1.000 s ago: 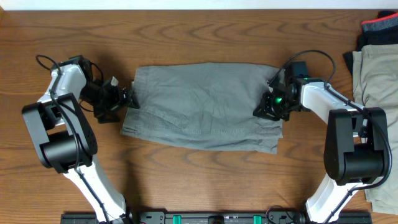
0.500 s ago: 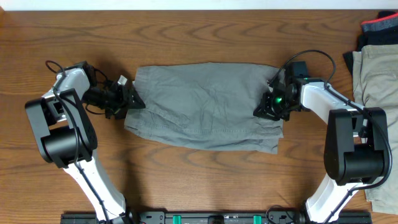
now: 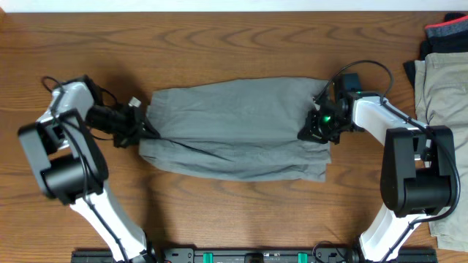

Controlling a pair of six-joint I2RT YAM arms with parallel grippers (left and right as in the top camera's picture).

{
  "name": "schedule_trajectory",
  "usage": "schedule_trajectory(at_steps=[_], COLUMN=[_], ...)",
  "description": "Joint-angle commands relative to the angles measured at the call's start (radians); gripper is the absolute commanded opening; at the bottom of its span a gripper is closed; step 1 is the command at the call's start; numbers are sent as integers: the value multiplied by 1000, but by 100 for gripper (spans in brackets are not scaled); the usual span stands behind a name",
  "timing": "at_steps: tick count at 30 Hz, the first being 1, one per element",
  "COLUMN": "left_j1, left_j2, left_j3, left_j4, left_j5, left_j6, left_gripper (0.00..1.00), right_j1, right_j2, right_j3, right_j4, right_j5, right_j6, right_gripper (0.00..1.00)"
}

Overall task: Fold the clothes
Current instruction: 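Fold the left end rightward over the middle with the left gripper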

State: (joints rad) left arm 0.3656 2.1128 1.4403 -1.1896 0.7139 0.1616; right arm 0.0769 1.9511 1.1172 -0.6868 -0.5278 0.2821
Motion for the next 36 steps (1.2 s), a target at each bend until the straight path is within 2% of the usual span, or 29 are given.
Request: schedule_trajectory(at_steps=[1,9,14,20,27,32,36], left_j1=[31,-38,-176,-381,-590,-703,-802], left_j2=[-153,-306,-310,-309,-309,-309,-310], left_j3=[98,154,150,150,150,150,150], left_j4=[-33,-92,-106,-81,-77,-29,11], left_j5=[-138,-281,-356,-465,-433,-341,-332], left_j6=[-2,-37,-83,-194,-303,-324,-347], left_gripper=[6,6,6,6,6,6,6], right_j1=[3,3,10,16,16,16,21], right_j2=[55,53,53,53,53,53,53], right_j3=[-40,-40,-40,-40,-40,-40,-40], right_j4=[-27,-103,-100,-100,-109,-120,-134], right_j5=[113,45,45,45,49,56,71], right_j6=[-49,-124,-126,-127,-127,-131,-134], right_gripper=[10,8,8,8,7,6,6])
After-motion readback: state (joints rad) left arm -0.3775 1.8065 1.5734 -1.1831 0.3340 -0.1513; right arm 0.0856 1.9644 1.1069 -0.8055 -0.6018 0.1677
